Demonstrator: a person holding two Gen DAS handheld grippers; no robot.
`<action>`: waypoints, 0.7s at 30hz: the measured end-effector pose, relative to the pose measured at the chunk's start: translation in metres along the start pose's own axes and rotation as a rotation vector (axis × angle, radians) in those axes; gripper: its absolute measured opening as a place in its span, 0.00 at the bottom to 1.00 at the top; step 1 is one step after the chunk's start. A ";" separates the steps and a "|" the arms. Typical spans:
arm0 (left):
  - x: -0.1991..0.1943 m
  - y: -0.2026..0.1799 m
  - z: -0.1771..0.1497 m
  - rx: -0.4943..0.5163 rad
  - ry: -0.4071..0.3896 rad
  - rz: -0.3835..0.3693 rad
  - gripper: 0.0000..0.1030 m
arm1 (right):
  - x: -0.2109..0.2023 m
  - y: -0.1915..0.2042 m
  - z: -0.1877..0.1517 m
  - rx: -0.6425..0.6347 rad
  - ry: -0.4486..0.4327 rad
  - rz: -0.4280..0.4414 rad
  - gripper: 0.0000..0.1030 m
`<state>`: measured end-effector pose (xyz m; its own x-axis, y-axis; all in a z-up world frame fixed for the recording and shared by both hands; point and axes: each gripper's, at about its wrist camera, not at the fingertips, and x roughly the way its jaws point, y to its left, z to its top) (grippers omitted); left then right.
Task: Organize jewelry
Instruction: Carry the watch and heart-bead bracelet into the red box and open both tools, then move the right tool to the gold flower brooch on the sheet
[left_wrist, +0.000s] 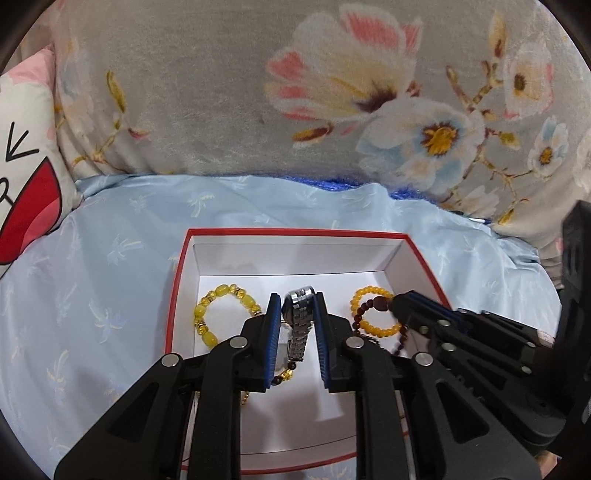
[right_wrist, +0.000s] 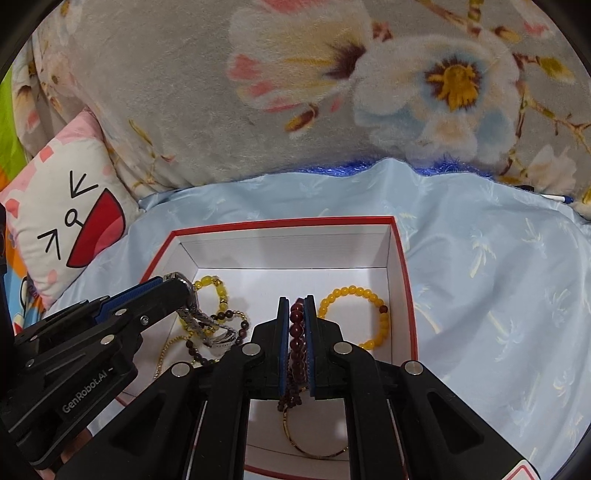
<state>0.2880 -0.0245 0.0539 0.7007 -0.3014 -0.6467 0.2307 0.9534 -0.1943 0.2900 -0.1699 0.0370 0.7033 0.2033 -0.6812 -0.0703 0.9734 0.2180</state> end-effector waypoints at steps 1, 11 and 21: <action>-0.001 0.001 -0.001 -0.006 -0.011 0.004 0.20 | 0.000 0.000 0.000 -0.004 -0.003 -0.005 0.18; -0.032 0.004 -0.006 0.007 -0.062 0.034 0.33 | -0.041 0.002 -0.015 -0.037 -0.074 -0.032 0.30; -0.074 -0.003 -0.035 0.023 -0.077 0.036 0.33 | -0.084 0.006 -0.059 -0.051 -0.067 -0.030 0.30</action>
<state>0.2116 -0.0048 0.0771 0.7587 -0.2678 -0.5938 0.2193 0.9634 -0.1542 0.1890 -0.1753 0.0547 0.7512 0.1678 -0.6384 -0.0831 0.9835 0.1607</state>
